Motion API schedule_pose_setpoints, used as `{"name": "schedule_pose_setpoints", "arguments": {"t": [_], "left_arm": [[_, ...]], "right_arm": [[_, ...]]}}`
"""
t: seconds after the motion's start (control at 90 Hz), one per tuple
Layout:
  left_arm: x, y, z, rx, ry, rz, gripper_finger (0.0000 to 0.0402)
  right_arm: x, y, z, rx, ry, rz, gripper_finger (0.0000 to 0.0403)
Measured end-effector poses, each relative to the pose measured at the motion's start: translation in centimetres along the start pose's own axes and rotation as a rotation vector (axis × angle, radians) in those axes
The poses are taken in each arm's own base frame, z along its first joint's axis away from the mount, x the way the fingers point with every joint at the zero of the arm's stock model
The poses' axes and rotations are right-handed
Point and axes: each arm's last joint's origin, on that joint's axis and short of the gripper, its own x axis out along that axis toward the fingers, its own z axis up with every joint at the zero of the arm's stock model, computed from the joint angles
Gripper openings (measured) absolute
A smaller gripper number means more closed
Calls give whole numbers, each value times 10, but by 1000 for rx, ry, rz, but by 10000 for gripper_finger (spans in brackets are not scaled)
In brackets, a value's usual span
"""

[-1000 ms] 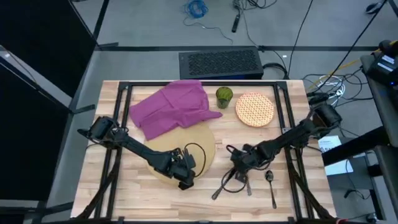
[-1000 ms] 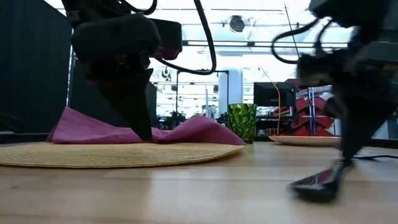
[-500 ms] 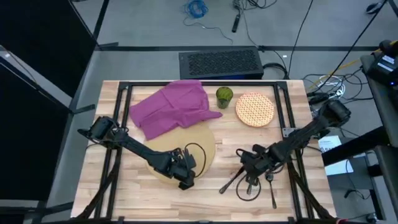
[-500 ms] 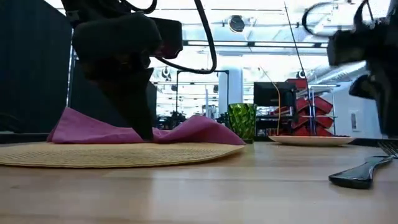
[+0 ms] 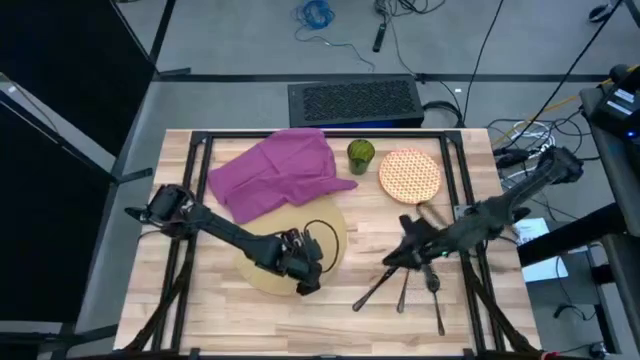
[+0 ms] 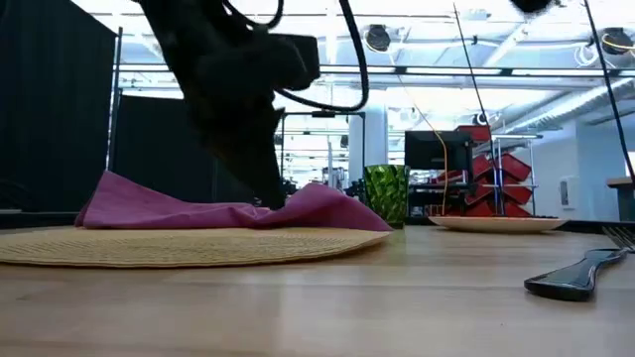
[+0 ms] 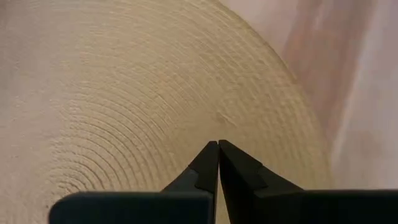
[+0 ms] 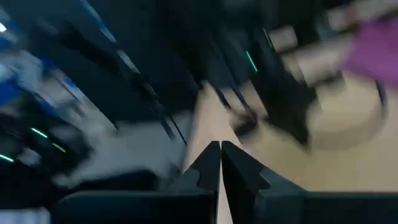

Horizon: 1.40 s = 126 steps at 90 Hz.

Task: Set table place
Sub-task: Adjust the brown placemat

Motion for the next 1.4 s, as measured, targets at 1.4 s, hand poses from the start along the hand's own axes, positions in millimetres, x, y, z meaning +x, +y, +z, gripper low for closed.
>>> {"name": "schedule_pose_setpoints", "arguments": {"t": [1.4], "left_arm": [[71, -64, 24, -68, -131, -558, 0]], "right_arm": [[-72, -1, 38, -104, -244, 96, 4]]}}
